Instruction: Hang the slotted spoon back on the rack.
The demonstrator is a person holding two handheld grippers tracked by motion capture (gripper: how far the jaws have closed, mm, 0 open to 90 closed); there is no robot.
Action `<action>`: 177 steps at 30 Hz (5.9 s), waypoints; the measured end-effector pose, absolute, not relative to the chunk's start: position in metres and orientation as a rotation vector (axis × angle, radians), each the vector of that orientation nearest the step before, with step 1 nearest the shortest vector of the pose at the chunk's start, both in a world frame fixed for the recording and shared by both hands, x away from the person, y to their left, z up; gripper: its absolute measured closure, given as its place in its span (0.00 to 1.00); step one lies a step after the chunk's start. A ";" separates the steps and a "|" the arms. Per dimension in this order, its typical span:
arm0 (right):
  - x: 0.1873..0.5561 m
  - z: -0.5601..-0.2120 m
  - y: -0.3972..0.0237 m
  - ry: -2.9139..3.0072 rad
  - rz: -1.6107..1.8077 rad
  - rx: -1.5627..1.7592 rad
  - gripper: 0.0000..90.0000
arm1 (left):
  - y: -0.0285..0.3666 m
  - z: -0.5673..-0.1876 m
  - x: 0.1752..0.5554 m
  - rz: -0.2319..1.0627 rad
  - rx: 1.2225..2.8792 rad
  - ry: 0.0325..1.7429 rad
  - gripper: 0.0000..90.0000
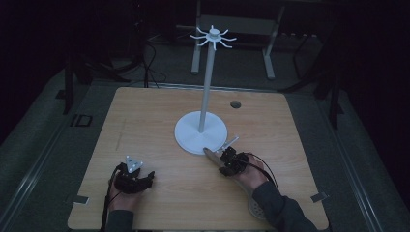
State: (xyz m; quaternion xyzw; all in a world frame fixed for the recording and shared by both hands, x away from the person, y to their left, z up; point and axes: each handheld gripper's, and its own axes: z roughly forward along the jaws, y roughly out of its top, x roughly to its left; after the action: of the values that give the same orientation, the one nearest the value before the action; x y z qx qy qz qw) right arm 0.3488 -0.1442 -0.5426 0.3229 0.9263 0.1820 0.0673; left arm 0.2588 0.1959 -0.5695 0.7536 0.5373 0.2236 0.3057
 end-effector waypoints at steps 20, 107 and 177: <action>0.347 -0.540 -0.148 2.788 0.613 0.989 0.80 | 0.196 -0.569 0.259 0.593 1.992 1.421 0.40; 0.349 -0.443 -0.176 2.293 1.167 0.977 0.81 | 0.196 -0.569 0.259 0.594 1.997 1.420 0.40; 0.371 -0.382 -0.174 2.061 1.347 0.941 0.81 | 0.197 -0.569 0.259 0.596 1.988 1.418 0.40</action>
State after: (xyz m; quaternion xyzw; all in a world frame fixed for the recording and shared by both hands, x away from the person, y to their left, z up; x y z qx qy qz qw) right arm 0.3709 -0.1739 -0.3817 0.3455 0.7571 0.4948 0.2503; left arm 0.2590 0.1969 -0.5690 0.7523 0.5366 0.2256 0.3087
